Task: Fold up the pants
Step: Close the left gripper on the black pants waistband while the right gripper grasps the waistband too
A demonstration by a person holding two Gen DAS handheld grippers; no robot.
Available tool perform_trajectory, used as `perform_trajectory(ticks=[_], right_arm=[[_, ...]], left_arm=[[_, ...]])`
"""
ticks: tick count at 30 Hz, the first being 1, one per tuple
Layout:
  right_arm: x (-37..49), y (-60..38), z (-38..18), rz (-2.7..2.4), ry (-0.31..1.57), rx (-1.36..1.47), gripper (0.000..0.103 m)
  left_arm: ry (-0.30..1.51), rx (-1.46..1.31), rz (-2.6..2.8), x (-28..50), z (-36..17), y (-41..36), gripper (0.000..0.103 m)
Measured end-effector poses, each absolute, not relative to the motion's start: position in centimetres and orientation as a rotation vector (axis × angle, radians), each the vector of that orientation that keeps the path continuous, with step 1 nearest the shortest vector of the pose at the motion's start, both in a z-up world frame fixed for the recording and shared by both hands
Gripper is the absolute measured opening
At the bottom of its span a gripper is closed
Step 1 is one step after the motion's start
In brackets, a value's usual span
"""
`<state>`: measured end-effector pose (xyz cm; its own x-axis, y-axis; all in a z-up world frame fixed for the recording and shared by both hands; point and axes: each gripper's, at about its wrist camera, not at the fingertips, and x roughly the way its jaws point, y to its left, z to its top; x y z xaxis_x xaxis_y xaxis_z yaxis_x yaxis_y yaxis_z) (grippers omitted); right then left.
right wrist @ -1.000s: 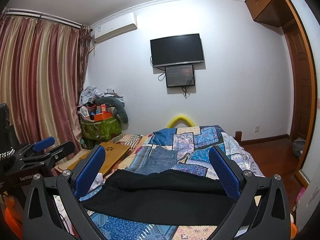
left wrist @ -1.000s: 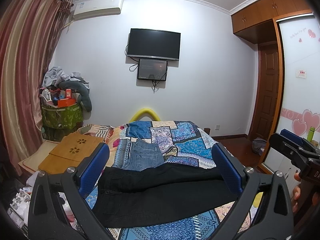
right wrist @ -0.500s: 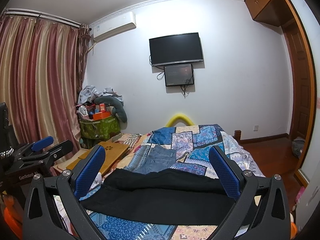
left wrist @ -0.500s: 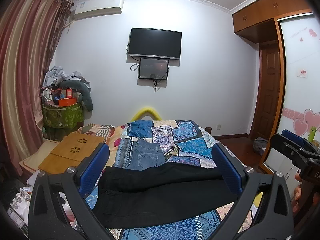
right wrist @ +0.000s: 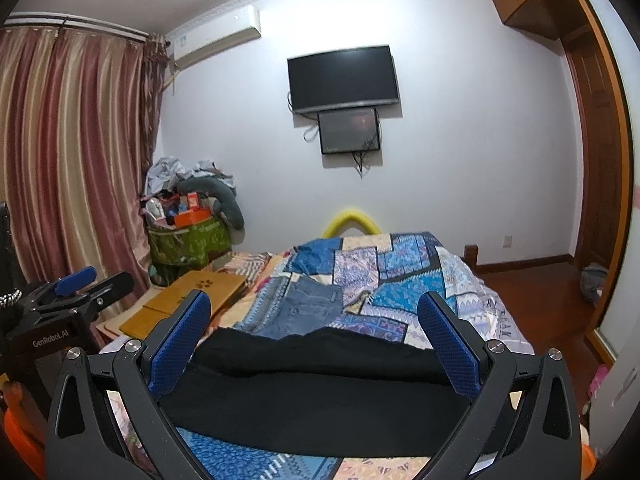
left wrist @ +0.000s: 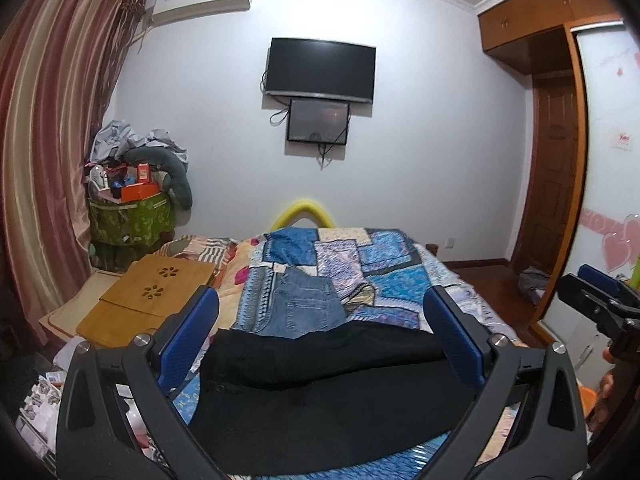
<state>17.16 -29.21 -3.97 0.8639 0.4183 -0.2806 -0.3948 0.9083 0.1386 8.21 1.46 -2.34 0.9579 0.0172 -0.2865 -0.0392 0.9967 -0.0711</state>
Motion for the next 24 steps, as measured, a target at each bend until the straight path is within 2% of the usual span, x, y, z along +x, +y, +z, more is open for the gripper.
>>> perform_trajectory(ticks=[8, 15, 18, 24], right_arm=[[23.3, -28.9, -7.4, 0.409, 0.431, 0.058, 0.103], [29.2, -28.6, -11.3, 0.431, 0.579, 0.020, 0.103], [32.2, -28.4, -13.3, 0.451, 0.658, 0.000, 0.103], [37.7, -28.5, -17.0, 0.466, 0.803, -0.033, 0.103]], left_arm=[[0.416, -0.044, 0.086, 16.9, -6.2, 4.6, 0.103], [0.638, -0.084, 0.106, 25.6, -11.8, 9.8, 0.103], [0.714, -0.100, 0.127, 28.3, -14.1, 12.0, 0.096], [0.879, -0.055, 0.158, 34.2, -19.8, 15.6, 0.091]])
